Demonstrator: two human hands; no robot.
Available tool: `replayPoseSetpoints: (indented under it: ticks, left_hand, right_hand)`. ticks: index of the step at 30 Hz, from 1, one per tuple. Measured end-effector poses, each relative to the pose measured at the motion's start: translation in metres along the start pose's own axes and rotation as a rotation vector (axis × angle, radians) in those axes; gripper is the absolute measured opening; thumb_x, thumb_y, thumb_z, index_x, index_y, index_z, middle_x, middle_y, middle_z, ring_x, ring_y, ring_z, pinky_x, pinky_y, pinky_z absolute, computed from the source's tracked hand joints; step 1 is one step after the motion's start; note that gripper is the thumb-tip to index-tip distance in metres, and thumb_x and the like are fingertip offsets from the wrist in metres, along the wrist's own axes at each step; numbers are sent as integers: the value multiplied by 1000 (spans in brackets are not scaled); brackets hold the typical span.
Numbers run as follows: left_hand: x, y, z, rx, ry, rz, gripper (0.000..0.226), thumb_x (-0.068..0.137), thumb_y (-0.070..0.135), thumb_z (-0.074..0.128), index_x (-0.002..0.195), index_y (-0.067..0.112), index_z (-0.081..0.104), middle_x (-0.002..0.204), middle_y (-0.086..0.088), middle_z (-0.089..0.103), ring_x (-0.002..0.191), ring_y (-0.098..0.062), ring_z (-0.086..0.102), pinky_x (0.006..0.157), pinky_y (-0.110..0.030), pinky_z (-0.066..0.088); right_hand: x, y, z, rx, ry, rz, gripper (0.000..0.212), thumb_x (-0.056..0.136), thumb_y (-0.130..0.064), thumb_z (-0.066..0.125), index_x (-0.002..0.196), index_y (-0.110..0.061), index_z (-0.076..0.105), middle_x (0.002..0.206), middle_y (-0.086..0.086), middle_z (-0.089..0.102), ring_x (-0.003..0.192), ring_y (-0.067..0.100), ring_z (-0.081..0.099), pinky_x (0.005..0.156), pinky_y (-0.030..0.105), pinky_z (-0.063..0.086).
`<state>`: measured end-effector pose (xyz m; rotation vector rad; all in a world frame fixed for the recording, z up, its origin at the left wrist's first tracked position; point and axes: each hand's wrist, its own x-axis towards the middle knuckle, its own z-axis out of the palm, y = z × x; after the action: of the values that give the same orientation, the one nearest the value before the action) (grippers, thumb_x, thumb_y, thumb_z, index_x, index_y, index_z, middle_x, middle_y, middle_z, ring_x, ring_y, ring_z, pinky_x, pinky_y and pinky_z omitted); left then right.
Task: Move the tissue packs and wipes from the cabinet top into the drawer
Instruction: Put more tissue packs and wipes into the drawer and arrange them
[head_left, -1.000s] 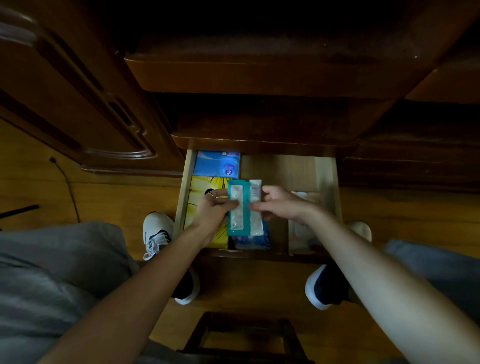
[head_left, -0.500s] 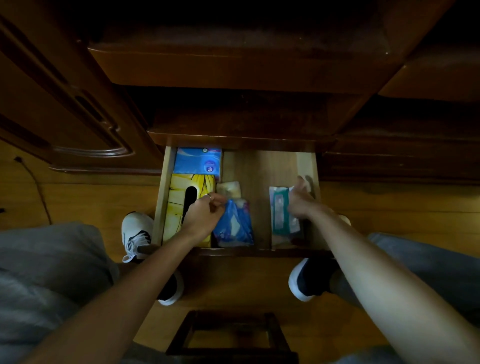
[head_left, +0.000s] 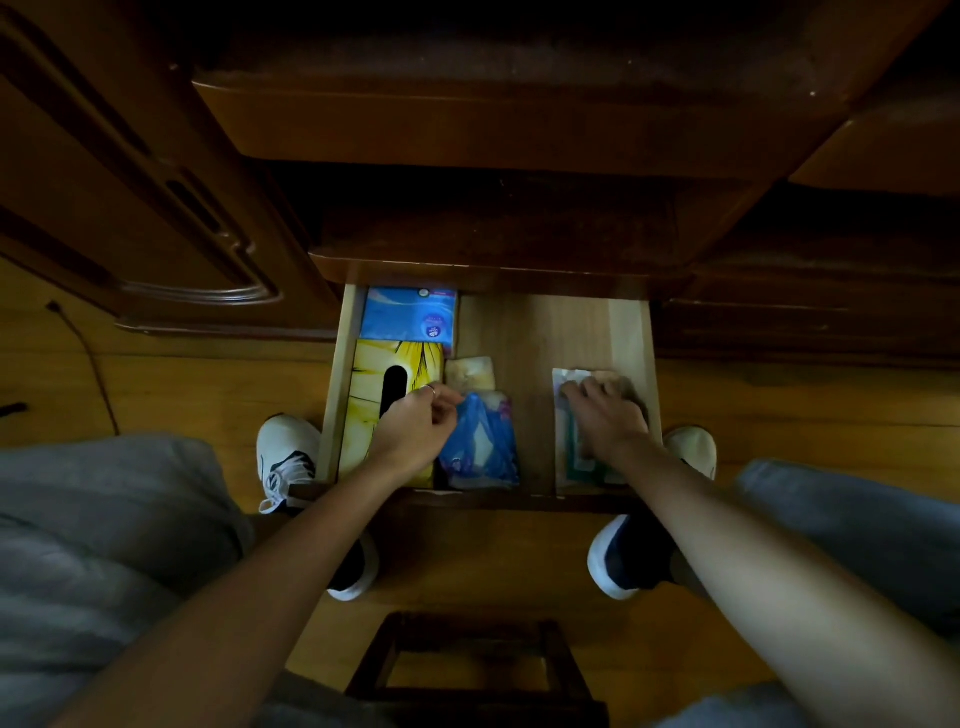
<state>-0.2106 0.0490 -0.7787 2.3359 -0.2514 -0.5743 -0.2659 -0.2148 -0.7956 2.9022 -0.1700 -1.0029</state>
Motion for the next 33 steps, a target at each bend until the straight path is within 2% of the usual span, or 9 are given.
replayPoseSetpoints:
  ticks: [2, 6, 10, 15, 19, 23, 27, 31, 33]
  left_hand:
    - [-2, -4, 0, 0, -5, -7, 16, 97, 23, 60, 110, 27, 67, 100, 18, 66, 86, 0, 61, 68, -13, 44]
    - [-2, -6, -1, 9, 9, -4, 18, 96, 24, 59, 112, 26, 68, 102, 13, 68, 95, -10, 67, 70, -22, 52]
    - [-8, -8, 0, 254, 20, 193, 29, 93, 25, 60, 120, 23, 69, 121, 1, 67, 116, -19, 58, 87, -37, 54]
    - [-17, -11, 10, 658, -218, 404, 45, 97, 38, 50, 141, 28, 53, 146, 2, 50, 140, -21, 32, 116, -46, 25]
    - [-17, 1, 18, 883, -331, 351, 51, 100, 41, 43, 149, 27, 40, 147, -6, 48, 143, -27, 29, 119, -62, 7]
    - [-7, 20, 20, 1076, -314, 332, 58, 97, 40, 51, 151, 27, 33, 142, -13, 51, 136, -33, 36, 112, -59, 16]
    - [-3, 27, 20, 1250, -342, 359, 56, 97, 40, 55, 149, 28, 37, 137, -12, 55, 135, -33, 36, 109, -59, 19]
    - [-5, 23, 18, 1276, -288, 395, 26, 96, 25, 55, 119, 23, 66, 120, -4, 65, 123, -26, 47, 108, -53, 25]
    - [-4, 23, 12, 1193, -272, 432, 18, 94, 24, 55, 107, 24, 68, 110, -1, 69, 115, -23, 52, 104, -47, 31]
  right_hand:
    - [-2, -2, -11, -88, 61, 6, 87, 79, -26, 85, 147, -19, 32, 151, 10, 41, 141, 32, 37, 106, 45, 46]
    - [-4, 2, -49, -75, 84, -2, 32, 91, -21, 71, 121, -20, 59, 124, 6, 64, 120, 27, 53, 99, 42, 48]
    - [-18, 16, -68, 21, 58, -57, 11, 95, -17, 67, 104, -22, 64, 108, 2, 65, 99, 22, 62, 92, 41, 52]
    - [-29, 10, -28, -153, 164, -124, 34, 100, -17, 57, 133, -25, 59, 126, 4, 64, 115, 24, 62, 94, 42, 52]
    - [-21, 10, -32, 152, 88, -79, 23, 98, -19, 60, 120, -25, 64, 126, 3, 64, 114, 21, 62, 96, 41, 51]
    - [-16, 17, -78, 513, 185, -81, 22, 89, -23, 74, 104, -32, 61, 99, -9, 63, 89, 8, 63, 74, 28, 56]
    - [-22, 4, -78, 202, 407, -156, 23, 90, -26, 68, 97, -34, 49, 96, -10, 58, 81, 8, 60, 67, 25, 48]
    - [-23, -3, -17, 199, -92, -88, 20, 96, -31, 64, 113, -20, 68, 127, 5, 64, 113, 23, 62, 83, 35, 50]
    - [-17, -3, -12, 297, -80, -76, 20, 95, -40, 65, 105, -23, 72, 121, 2, 67, 111, 19, 62, 81, 34, 49]
